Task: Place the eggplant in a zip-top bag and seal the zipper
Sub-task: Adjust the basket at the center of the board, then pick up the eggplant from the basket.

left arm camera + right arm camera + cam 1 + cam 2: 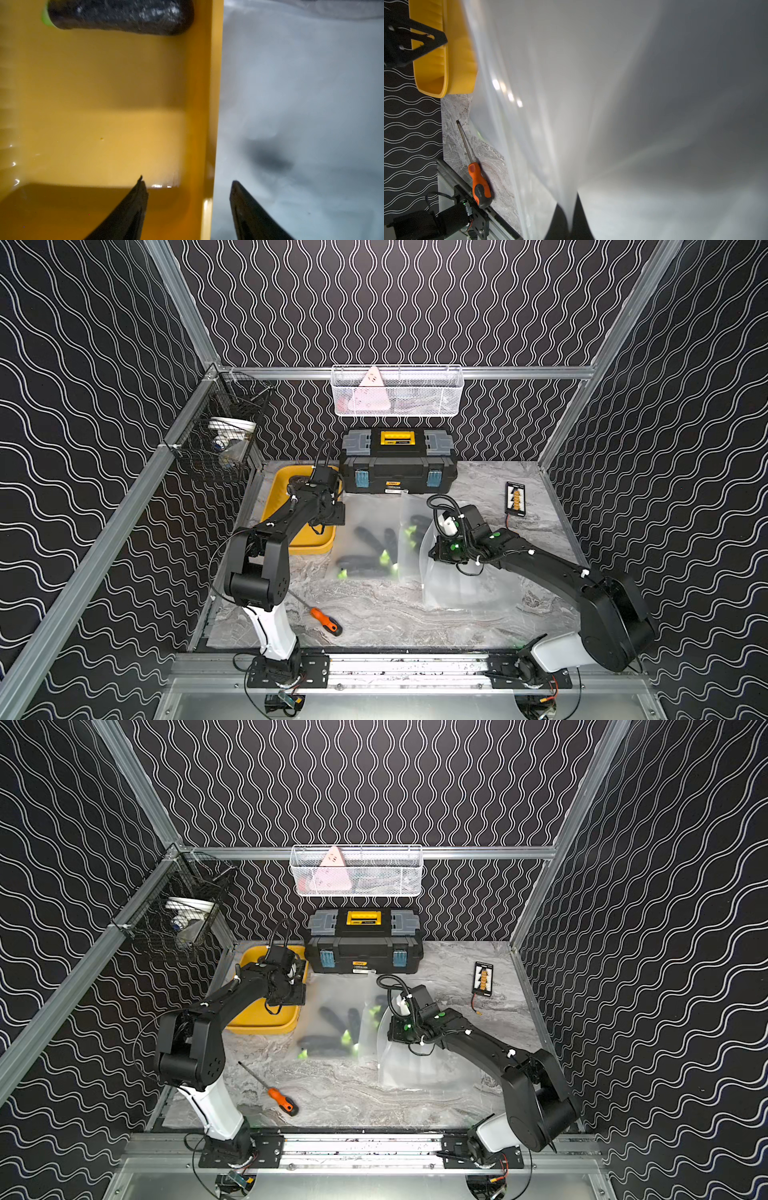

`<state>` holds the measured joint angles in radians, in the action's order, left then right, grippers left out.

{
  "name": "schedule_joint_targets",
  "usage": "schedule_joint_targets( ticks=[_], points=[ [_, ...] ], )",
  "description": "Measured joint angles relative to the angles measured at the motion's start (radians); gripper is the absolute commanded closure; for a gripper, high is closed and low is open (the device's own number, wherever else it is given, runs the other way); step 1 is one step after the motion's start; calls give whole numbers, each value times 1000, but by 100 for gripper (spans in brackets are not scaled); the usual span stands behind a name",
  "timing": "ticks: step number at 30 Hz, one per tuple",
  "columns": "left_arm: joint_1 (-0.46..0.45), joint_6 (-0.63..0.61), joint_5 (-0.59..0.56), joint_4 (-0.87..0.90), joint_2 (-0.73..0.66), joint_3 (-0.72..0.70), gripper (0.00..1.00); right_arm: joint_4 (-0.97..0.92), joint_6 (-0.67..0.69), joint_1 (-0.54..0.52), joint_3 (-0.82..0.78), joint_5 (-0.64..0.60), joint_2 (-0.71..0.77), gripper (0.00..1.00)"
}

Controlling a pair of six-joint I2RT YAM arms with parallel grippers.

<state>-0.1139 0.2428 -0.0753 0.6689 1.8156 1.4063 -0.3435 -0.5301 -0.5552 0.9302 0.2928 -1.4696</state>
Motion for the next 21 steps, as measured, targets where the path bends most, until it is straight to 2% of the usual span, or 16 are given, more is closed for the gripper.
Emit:
schedule_joint_targets(
  ticks=[3,7,14,21],
  points=[
    [6,72,-27,0,16,65,24,-3,14,0,11,-10,-2,97],
    [61,227,-44,-16,88,138,23,-3,16,0,17,-16,-18,97],
    [85,554,-63,-95,209,186,22,-3,18,0,27,-17,-46,96],
    [114,760,-66,-169,322,231,21,-3,18,0,27,-18,-49,96]
  ],
)
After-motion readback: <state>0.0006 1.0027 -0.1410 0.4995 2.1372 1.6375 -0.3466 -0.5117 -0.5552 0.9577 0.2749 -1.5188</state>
